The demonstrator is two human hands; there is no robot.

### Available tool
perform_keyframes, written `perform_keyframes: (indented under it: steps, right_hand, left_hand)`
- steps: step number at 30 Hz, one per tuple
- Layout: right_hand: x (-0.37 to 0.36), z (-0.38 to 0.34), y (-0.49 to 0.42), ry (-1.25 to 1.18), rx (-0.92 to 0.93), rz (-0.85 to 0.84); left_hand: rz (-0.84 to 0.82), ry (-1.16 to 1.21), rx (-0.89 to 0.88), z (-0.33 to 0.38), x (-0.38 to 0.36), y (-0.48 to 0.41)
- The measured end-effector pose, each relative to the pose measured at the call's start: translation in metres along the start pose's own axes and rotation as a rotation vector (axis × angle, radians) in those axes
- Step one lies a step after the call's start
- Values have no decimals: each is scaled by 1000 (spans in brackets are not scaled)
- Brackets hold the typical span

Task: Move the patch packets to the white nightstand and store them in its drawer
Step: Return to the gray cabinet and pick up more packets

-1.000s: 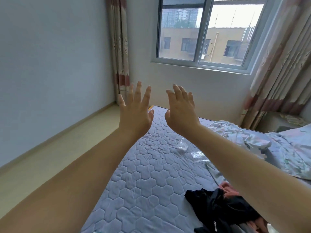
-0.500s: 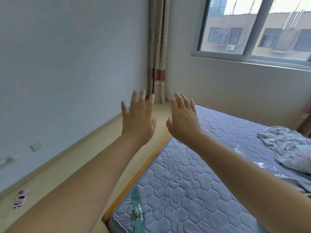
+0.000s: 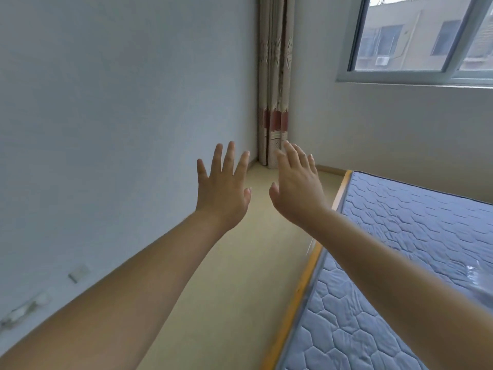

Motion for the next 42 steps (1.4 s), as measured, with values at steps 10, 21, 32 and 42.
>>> perform_keyframes:
  steps: [10,21,32,42]
  right_hand:
    - [-153,-9,-124,55,-81,-27]
    - [-365,22,-284,226,-318,-36]
    - [-441,120,-393,396,-431,-62]
    - [-487,324,-465,514,-414,63]
  left_hand:
    - [-31,12,-118,-99,-128,-135]
    - [-61,158,-331,-181,-338,-318]
    - [-83,395,-402,-161,-452,-474]
    - [-17,450,-480,-16,-559,-624]
Point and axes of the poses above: each hand's wrist, its own y-axis away from the middle knuckle, its own x-axis out of the back of the hand, z = x × y, the point moved 7 cm from there along -y, towards the middle knuckle, and after that the axes turned 15 degrees about z, right-handed, at the moved point
